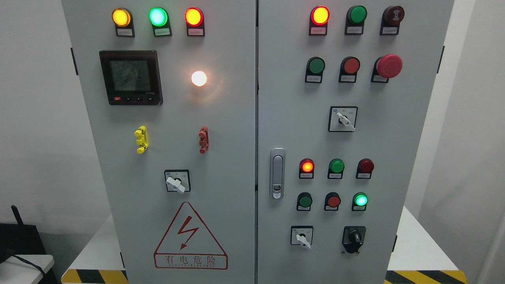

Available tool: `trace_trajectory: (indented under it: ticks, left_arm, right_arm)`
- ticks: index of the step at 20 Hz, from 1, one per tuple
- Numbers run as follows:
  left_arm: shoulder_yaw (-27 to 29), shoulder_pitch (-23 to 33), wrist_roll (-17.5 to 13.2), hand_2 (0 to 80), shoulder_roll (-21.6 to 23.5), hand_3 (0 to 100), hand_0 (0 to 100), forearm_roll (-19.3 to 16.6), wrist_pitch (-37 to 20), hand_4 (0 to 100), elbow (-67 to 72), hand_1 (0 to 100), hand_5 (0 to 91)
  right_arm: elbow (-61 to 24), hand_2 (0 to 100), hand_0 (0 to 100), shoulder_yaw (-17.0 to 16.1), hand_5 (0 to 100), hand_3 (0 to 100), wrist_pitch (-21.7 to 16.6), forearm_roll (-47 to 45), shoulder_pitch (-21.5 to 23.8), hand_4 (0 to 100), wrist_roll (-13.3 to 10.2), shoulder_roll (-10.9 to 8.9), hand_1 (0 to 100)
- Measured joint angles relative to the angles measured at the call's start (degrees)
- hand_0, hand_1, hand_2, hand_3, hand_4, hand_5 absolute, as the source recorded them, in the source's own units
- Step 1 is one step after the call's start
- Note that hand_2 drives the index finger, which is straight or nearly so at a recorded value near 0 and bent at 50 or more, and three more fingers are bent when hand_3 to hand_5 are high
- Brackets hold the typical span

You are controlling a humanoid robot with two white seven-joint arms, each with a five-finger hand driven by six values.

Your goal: Trip black knob to open circuit

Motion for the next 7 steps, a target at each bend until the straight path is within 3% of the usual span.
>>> trace_trajectory:
  ticks: [3,7]
  left_arm:
    - [0.0,0.0,0.0,0.0,0.0,0,12,0.0,0.0,0,0.0,39,0.0]
    - [0.0,0.0,0.0,0.0,0.0,0,12,0.0,0.0,0,0.0,39,0.0]
  right_arm:
    - [-0.4,0,0,-0.4,1,5,0.0,-0.2,0.2,5,1.7,-0.74,25]
    - [-0.9,0,0,-0.8,1,5,0.1,-0.3,0.4,5,2.2,-1.48,25]
